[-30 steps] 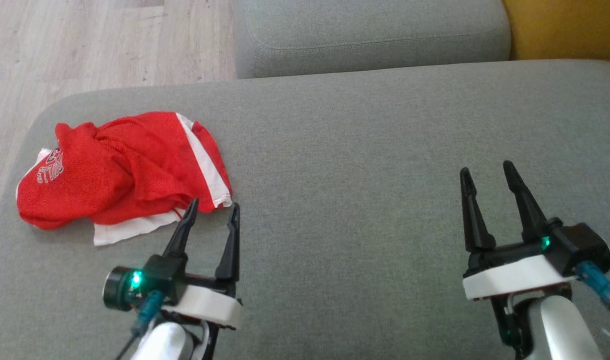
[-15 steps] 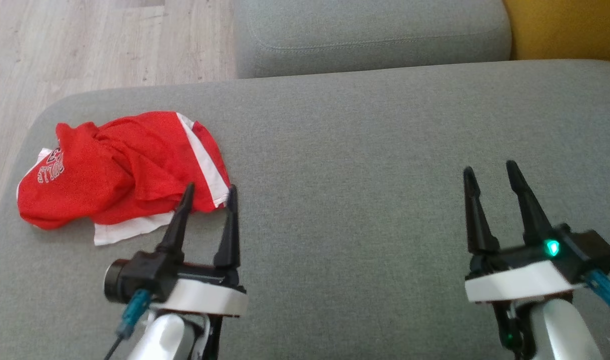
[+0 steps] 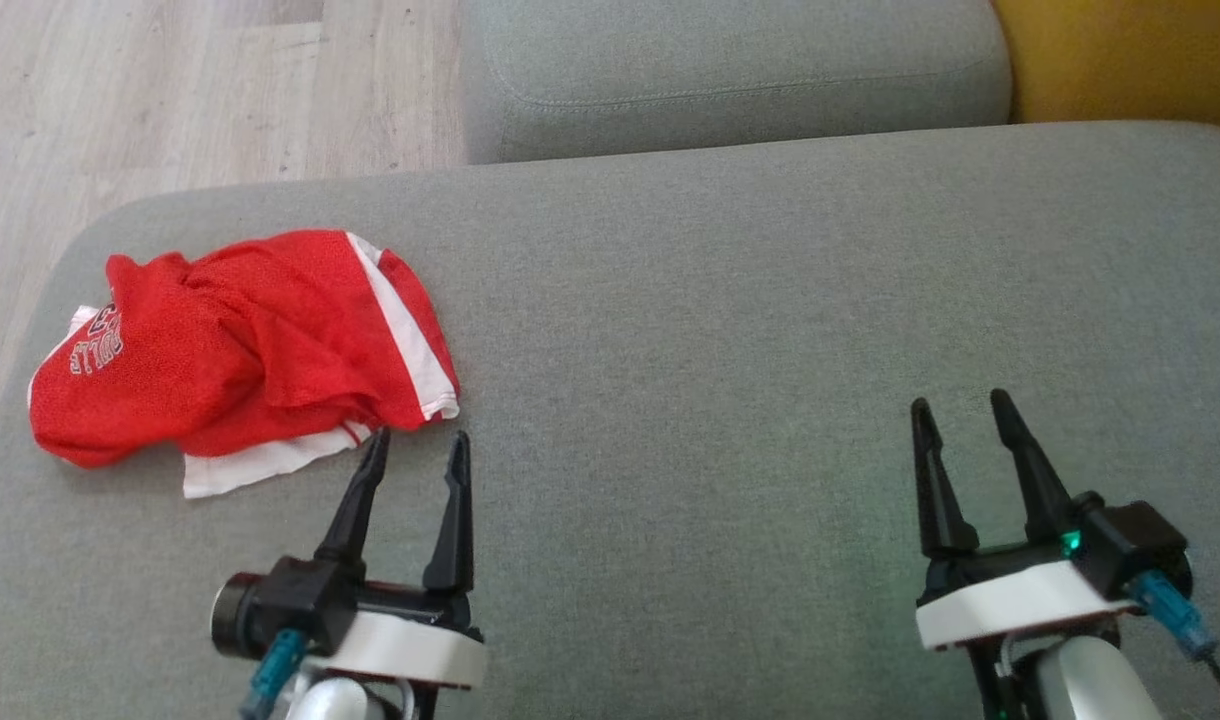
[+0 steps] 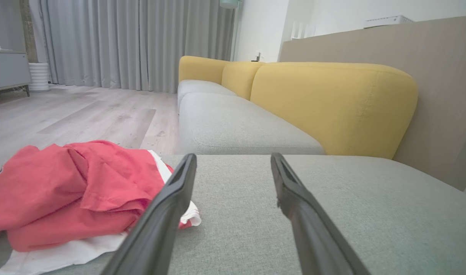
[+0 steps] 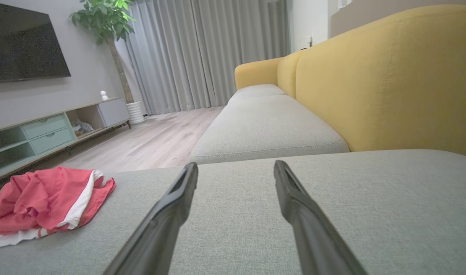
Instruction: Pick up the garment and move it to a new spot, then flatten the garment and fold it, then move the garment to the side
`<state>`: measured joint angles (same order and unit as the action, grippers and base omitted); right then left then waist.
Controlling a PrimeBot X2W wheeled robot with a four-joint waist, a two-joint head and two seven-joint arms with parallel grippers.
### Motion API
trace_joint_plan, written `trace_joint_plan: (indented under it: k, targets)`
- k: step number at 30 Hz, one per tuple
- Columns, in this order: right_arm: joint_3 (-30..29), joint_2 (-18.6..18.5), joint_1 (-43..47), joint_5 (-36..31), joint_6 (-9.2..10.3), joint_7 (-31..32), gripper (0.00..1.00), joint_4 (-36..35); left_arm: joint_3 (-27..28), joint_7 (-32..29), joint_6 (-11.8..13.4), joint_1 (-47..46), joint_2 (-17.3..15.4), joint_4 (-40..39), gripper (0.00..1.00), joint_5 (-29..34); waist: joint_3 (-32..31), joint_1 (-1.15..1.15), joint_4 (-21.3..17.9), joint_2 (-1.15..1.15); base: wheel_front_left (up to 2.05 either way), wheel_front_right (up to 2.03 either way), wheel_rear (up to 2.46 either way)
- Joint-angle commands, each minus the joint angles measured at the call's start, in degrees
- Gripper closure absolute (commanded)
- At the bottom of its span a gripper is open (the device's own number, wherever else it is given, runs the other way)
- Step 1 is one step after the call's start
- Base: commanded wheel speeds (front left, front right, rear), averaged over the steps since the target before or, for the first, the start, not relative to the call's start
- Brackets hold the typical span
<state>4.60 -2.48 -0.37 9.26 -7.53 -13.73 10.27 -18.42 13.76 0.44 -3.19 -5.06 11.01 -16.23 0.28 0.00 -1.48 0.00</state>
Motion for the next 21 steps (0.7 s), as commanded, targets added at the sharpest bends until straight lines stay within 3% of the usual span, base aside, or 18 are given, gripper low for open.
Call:
trace_joint_plan:
  k: [1, 13, 21]
  targets:
    - [1.7, -0.4, -1.4, -1.5, 0.04, -0.9, 0.0, -1.8, 1.9, 0.8, -0.2, -1.7, 0.1, -1.7, 0.0, 1.6, 0.0, 0.0, 0.0, 0.0, 0.0, 0.0, 0.0]
    - [2.6, -0.4, -1.5, -2.7, 0.04, -1.3, 0.0, -0.7, 5.0, 1.2, -2.9, -1.3, 1.9, -0.6, 0.0, 4.5, -0.5, 0.0, 0.4, 0.0, 0.0, 0.0, 0.0]
    - [4.2, -0.4, -1.0, -1.7, 0.04, -1.3, 0.0, -0.7, 6.6, 1.2, -3.3, -1.0, 2.1, -0.1, 0.0, 5.1, -1.1, 0.0, 4.1, 0.0, 0.0, 0.0, 0.0]
